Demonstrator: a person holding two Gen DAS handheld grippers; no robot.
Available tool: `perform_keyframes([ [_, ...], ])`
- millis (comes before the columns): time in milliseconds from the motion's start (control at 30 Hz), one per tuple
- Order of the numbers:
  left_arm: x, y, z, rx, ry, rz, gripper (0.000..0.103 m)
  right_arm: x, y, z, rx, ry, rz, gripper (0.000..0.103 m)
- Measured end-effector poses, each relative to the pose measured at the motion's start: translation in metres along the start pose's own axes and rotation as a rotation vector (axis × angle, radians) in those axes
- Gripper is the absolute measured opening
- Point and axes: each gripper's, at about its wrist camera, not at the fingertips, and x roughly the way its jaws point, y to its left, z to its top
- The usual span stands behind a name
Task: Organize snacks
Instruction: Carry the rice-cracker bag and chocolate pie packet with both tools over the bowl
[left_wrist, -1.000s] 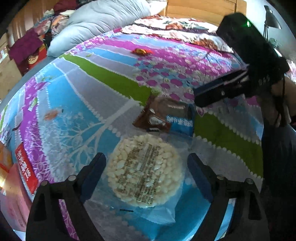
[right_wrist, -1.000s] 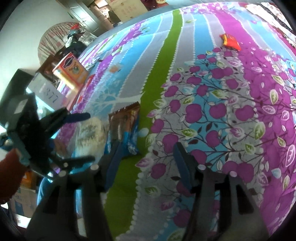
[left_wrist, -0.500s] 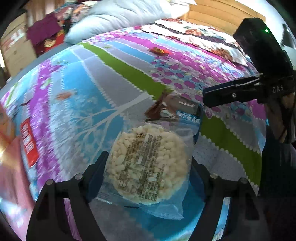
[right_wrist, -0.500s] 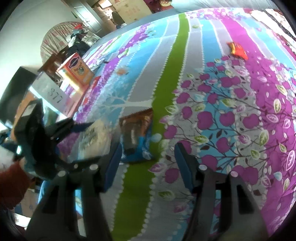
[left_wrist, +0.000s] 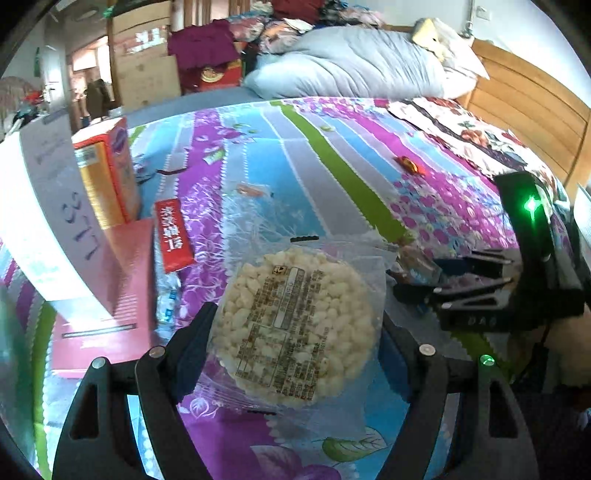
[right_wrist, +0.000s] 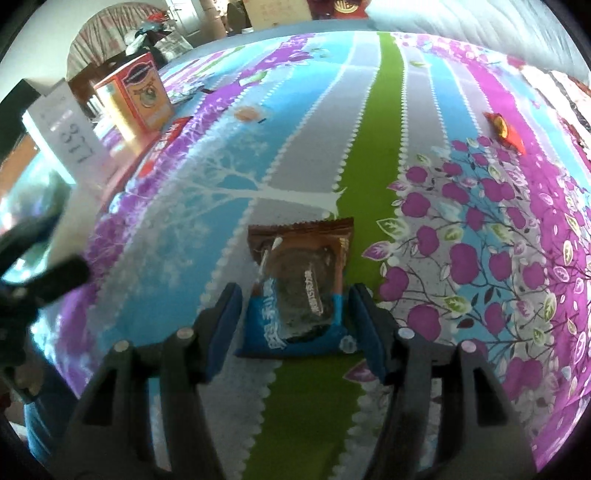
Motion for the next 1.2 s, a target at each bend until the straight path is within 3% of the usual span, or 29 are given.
perform_keyframes([
  [100,-0.005,0.001,0.001,0.000,-0.005,0.034,0.081,-0.005,-0.004,-0.002,0.021,-0.010,0.005,0.048],
  [333,-0.047,0.014,0.007,-0.036,-0.091,0.082,0.081,-0.047,-0.004,0.005,0.054,-0.095,0.034,0.048],
  [567,-0.111,0.044,0.020,-0.115,-0.221,0.161,0.081,-0.097,0.032,0.041,0.006,-0.202,0.087,0.048],
  [933,-0.210,0.153,0.025,-0.334,-0.360,0.367,0.081,-0.152,0.151,0.132,-0.183,-0.371,0.261,0.048],
  [1200,-0.276,0.252,0.011,-0.481,-0.427,0.546,0.081,-0.139,0.277,0.183,-0.321,-0.321,0.444,0.048],
])
